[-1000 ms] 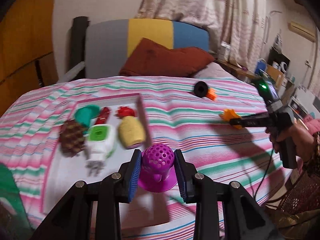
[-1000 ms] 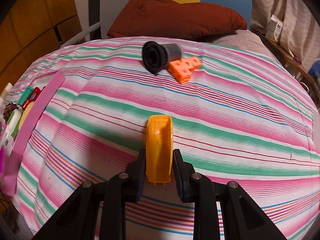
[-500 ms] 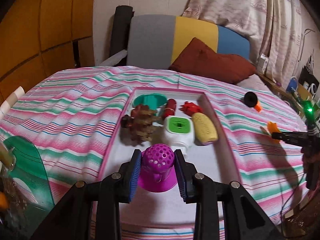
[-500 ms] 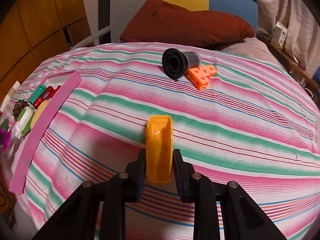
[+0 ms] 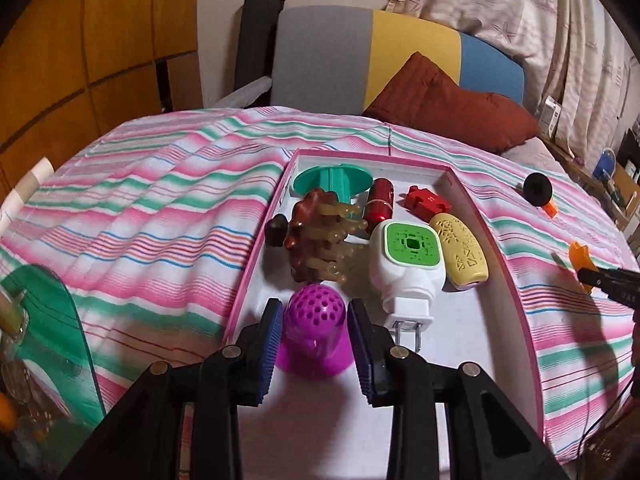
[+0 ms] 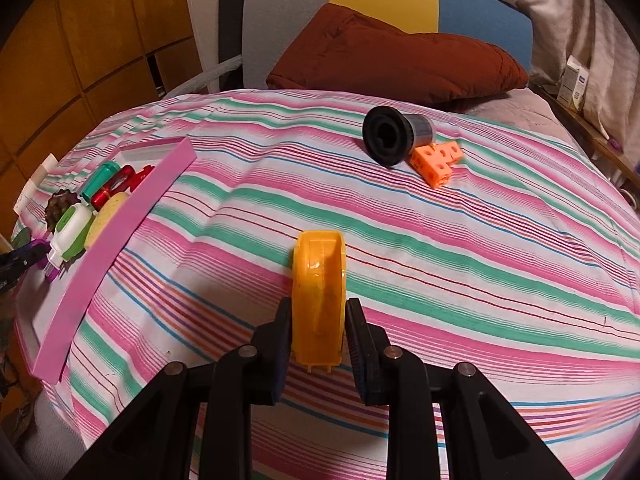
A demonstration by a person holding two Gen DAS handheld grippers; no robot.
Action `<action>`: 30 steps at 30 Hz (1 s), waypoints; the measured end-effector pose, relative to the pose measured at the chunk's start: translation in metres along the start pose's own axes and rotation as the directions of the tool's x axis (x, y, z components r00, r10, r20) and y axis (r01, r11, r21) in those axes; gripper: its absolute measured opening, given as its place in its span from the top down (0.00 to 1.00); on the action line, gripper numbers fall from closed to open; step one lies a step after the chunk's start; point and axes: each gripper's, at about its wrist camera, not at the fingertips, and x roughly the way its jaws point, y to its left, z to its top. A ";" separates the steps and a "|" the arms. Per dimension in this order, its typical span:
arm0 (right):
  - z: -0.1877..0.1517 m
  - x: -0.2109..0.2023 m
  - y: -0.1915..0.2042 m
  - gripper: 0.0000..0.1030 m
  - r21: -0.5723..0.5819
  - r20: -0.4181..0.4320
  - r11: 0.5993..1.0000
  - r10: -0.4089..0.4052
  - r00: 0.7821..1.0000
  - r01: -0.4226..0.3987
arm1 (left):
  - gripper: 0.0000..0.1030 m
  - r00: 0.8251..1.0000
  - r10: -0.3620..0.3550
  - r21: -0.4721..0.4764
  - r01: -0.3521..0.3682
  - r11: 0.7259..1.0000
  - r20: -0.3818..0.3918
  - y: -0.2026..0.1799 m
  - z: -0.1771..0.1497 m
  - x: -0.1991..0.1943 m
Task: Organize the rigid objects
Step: 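Lower the purple cup into the tray and open the left tool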
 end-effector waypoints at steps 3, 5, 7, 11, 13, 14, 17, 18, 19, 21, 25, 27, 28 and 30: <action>0.000 0.000 0.000 0.75 -0.001 -0.001 1.000 0.005 1.000 -0.005 | 0.66 1.000 0.001 -0.021 -0.001 1.000 0.005 0.002 -0.003 -0.005; 0.000 0.000 0.002 0.75 -0.001 -0.001 1.000 0.009 1.000 -0.009 | 0.65 1.000 0.002 -0.025 -0.001 1.000 0.014 0.001 -0.005 -0.010; 0.000 0.000 0.003 0.75 -0.005 -0.001 1.000 0.017 1.000 -0.017 | 0.65 1.000 -0.001 -0.021 0.002 1.000 0.020 -0.002 -0.008 -0.016; 0.000 -0.004 0.010 0.75 -0.013 0.014 0.999 0.046 0.999 -0.046 | 0.65 1.000 -0.014 -0.008 0.015 1.000 0.026 -0.010 -0.014 -0.026; 0.000 -0.007 0.015 0.75 -0.009 0.020 0.997 0.071 0.997 -0.071 | 0.65 0.999 -0.030 -0.002 0.030 1.000 0.014 -0.014 -0.016 -0.028; 0.000 -0.009 0.019 0.75 -0.006 0.022 0.996 0.091 0.996 -0.090 | 0.65 0.999 -0.036 -0.001 0.036 0.999 0.010 -0.016 -0.017 -0.029; -0.003 -0.017 0.039 0.75 -0.024 0.037 0.989 0.147 0.988 -0.146 | 0.65 0.999 -0.048 -0.007 0.049 0.999 0.010 -0.019 -0.018 -0.032; -0.004 -0.020 0.048 0.75 -0.036 0.042 0.986 0.162 0.986 -0.161 | 0.65 0.999 -0.051 -0.010 0.052 0.999 0.009 -0.019 -0.018 -0.032; -0.006 -0.024 0.057 0.75 -0.050 0.047 0.983 0.178 0.983 -0.176 | 0.65 0.999 -0.053 -0.012 0.053 0.999 0.007 -0.020 -0.018 -0.032; -0.009 -0.029 0.072 0.75 -0.070 0.052 0.977 0.205 0.977 -0.202 | 0.65 0.999 -0.054 -0.013 0.054 0.998 0.009 -0.019 -0.019 -0.034; -0.012 -0.038 0.101 0.75 -0.100 0.057 0.963 0.258 0.964 -0.252 | 0.65 0.999 -0.050 -0.010 0.050 0.999 0.018 -0.017 -0.021 -0.038; -0.012 -0.040 0.114 0.75 -0.114 0.054 0.953 0.289 0.956 -0.281 | 0.65 0.999 -0.038 -0.011 0.039 0.999 0.025 -0.014 -0.022 -0.042; -0.012 -0.041 0.123 0.75 -0.129 0.049 0.945 0.308 0.950 -0.300 | 0.65 0.999 -0.033 -0.014 0.034 0.999 0.029 -0.011 -0.022 -0.045; -0.013 -0.043 0.141 0.75 -0.167 0.035 0.930 0.338 0.940 -0.328 | 0.65 0.999 -0.027 -0.028 0.028 0.999 0.037 -0.006 -0.022 -0.048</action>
